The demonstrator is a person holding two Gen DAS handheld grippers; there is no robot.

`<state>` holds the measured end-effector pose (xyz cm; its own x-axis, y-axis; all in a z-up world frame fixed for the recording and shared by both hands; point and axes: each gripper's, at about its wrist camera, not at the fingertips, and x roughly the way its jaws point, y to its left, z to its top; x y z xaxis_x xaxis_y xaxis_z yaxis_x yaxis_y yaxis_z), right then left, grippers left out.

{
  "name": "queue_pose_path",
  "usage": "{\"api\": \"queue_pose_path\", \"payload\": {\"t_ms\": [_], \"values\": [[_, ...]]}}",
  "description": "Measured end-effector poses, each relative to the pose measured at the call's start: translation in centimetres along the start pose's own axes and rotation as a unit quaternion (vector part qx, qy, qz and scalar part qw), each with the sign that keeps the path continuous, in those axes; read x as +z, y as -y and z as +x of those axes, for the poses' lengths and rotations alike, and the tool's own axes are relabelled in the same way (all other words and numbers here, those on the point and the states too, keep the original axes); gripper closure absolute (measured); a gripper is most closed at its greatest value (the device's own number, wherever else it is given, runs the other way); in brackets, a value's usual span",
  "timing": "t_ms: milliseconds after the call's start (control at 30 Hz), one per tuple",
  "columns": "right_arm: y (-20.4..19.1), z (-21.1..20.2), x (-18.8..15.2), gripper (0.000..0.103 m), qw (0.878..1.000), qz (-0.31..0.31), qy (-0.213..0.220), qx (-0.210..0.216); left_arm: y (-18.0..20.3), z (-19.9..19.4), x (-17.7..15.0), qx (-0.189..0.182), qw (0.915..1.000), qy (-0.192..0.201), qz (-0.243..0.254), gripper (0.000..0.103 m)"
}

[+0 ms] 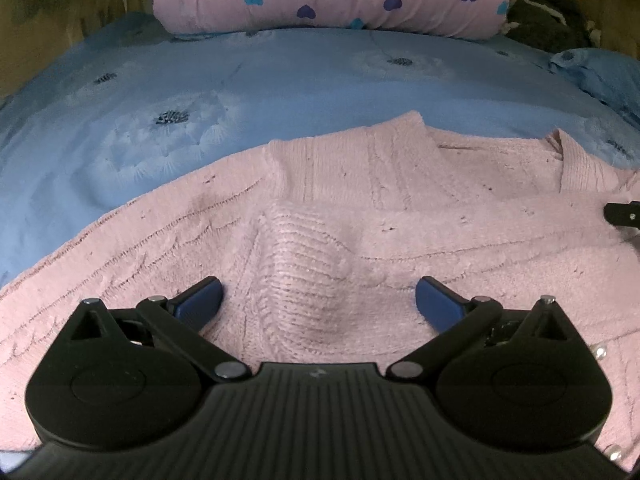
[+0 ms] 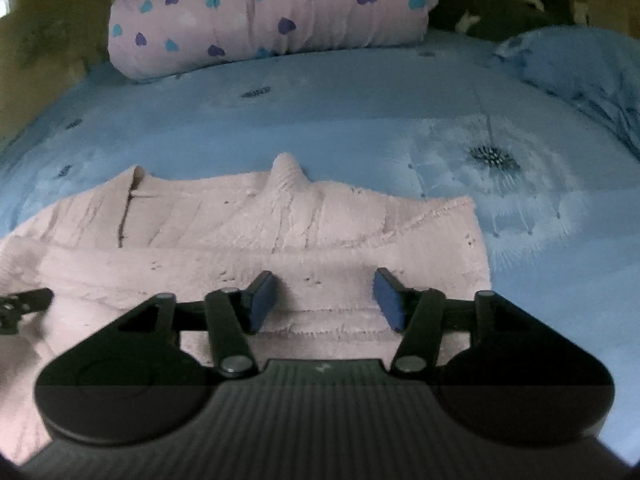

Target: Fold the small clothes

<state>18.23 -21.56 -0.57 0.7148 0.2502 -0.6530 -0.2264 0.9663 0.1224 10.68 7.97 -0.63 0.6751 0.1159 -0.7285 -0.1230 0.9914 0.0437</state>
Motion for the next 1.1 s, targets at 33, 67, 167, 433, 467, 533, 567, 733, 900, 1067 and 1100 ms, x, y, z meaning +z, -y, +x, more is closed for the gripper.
{"api": "queue_pose_path", "payload": {"t_ms": [33,67,167,433,467,533,567,733,900,1067,1100], "values": [[-0.3,0.2,0.1,0.037,1.0,0.0,0.0,-0.003,0.0,0.0,-0.1,0.0,1.0,0.002,0.001,0.0],[-0.4,0.4,0.2,0.032,1.0,0.004,-0.001,-0.002,0.1,-0.1,-0.2,0.002,1.0,0.005,0.003,0.0],[-0.7,0.6,0.5,0.02,1.0,0.002,-0.01,0.007,0.2,-0.1,-0.3,0.005,0.9999,0.01,0.006,0.0],[-1.4,-4.4,0.7,0.019,0.999,0.044,-0.018,0.004,-0.6,-1.1,0.8,-0.003,0.9999,-0.015,0.005,0.0],[-1.6,-5.4,0.4,0.019,0.999,0.045,-0.017,0.006,-1.1,-1.6,0.9,-0.001,0.9999,-0.012,0.004,0.0],[-2.0,-7.3,-0.4,0.019,0.999,0.043,-0.012,0.009,-1.9,-2.7,1.0,0.01,0.9999,0.0,0.004,0.0],[-2.1,-8.4,-1.0,0.019,0.999,0.042,-0.01,0.011,-2.4,-3.3,1.0,0.016,0.9998,0.007,0.004,0.0],[-2.4,-11.1,-4.0,0.019,0.999,0.053,-0.002,0.012,-5.8,-6.7,1.0,0.039,0.9988,0.024,-0.018,0.0],[-2.0,-10.4,-6.8,0.02,0.997,0.081,-0.009,0.006,-10.4,-10.1,-0.8,0.087,0.9949,0.032,-0.04,0.0],[-3.0,-10.0,-8.0,0.019,0.999,0.037,0.008,-0.012,-15.7,-12.5,-4.2,0.137,0.9877,0.018,-0.074,0.0],[-3.1,-10.0,-8.2,0.018,0.999,0.035,0.009,-0.013,-16.6,-12.8,-4.7,0.144,0.986,0.013,-0.083,0.0]]}}
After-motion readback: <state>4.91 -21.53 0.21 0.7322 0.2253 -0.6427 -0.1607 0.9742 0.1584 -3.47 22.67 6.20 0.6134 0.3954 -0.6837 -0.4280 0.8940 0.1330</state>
